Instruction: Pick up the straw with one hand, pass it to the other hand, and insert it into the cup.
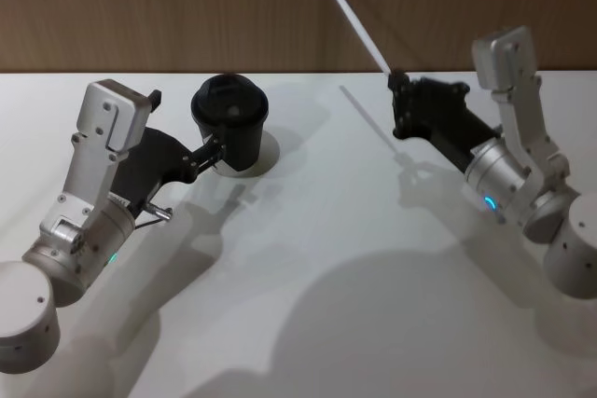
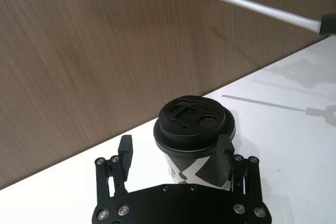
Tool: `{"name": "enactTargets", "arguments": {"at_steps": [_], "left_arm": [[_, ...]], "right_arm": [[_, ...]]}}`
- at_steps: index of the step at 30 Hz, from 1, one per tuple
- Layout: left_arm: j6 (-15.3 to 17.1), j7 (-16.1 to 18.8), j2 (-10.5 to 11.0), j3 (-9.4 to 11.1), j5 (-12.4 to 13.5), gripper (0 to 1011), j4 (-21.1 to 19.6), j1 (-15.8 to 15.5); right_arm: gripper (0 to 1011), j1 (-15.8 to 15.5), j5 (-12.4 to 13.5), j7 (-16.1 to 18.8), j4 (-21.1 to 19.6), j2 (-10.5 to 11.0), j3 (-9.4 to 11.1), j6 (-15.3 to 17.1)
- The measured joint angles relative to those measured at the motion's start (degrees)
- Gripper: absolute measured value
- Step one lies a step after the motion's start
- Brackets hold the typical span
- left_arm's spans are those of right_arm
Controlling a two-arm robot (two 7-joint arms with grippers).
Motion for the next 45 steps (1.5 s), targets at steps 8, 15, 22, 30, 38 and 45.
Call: {"name": "enactTargets", "arguments": {"at_steps": [8,15,22,30,38,45], "left_arm": [[0.00,0.00,0.00,0.00,0.00,1003,0.00,0.00],[0.00,0.00,0.00,0.00,0.00,1003,0.00,0.00],[0.00,0.00,0.00,0.00,0.00,1003,0.00,0.00],[0.00,0.00,0.00,0.00,0.00,1003,0.01,0.00],[0.00,0.00,0.00,0.00,0.00,1003,0.00,0.00],[0.00,0.00,0.00,0.00,0.00,1003,0.00,0.00]], "right_arm": [[2,2.63,1.70,3.25,-0.12,-0.03,-0.59,-6.06],[1,4.80,4.00,6.91,0.61,-0.31,-1.35,-10.60],[2,6.62,7.61,11.14,2.03,-0.82,-2.25,-13.31],[1,7.82,13.64,16.66,3.70,-1.32,-2.85,-14.16],[1,7.70,17.87,19.85,3.78,-1.07,-2.97,-13.92],[1,7.01,20.55,21.79,2.68,-0.12,-2.75,-13.40]]}}
